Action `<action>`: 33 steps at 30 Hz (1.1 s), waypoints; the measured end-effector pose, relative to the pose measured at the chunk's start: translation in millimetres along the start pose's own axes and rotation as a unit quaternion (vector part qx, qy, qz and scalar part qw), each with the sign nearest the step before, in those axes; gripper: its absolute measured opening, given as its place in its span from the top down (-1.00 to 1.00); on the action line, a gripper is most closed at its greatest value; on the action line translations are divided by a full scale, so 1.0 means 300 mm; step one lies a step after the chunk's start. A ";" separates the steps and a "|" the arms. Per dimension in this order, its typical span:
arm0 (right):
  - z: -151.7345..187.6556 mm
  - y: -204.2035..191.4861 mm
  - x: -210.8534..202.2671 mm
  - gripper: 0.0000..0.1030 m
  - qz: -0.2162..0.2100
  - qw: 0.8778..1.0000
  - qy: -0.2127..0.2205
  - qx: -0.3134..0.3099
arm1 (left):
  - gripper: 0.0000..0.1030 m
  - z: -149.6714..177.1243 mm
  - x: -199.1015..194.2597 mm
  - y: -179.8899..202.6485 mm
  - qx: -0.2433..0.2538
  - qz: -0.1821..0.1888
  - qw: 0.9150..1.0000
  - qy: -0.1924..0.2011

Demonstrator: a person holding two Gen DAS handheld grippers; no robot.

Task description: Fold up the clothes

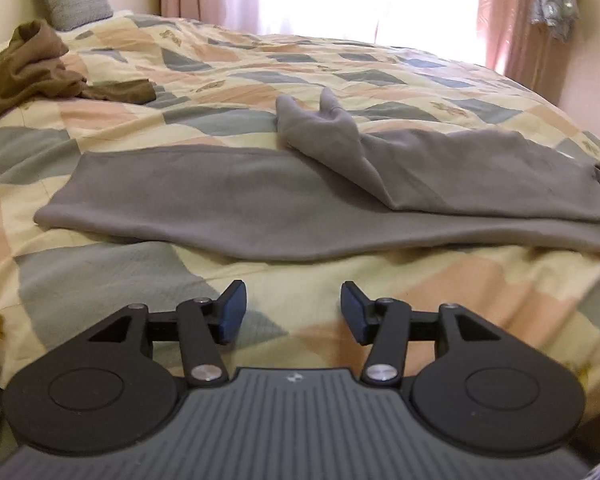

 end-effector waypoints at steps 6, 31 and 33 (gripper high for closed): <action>0.010 -0.007 -0.007 -0.05 0.018 1.000 0.006 0.016 | 0.09 -0.095 0.051 0.078 0.029 0.043 0.999 -0.006; -0.358 -0.014 0.124 0.15 -0.028 0.982 0.080 0.169 | -0.11 -0.338 0.263 0.153 0.015 0.031 0.999 0.025; -0.375 -0.025 0.236 0.16 -0.012 0.984 0.057 0.170 | -0.11 -0.359 0.318 0.161 0.017 0.029 0.999 0.025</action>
Point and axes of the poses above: each gripper's, at about its wrist camera, not at the fingertips, and x roughly the way its jaws point, y to its right, z to its underside, the point moved 1 cm from there along x, roughly the way its jaws point, and after that the axes turned 14 degrees about y, right-handed, at the moved point
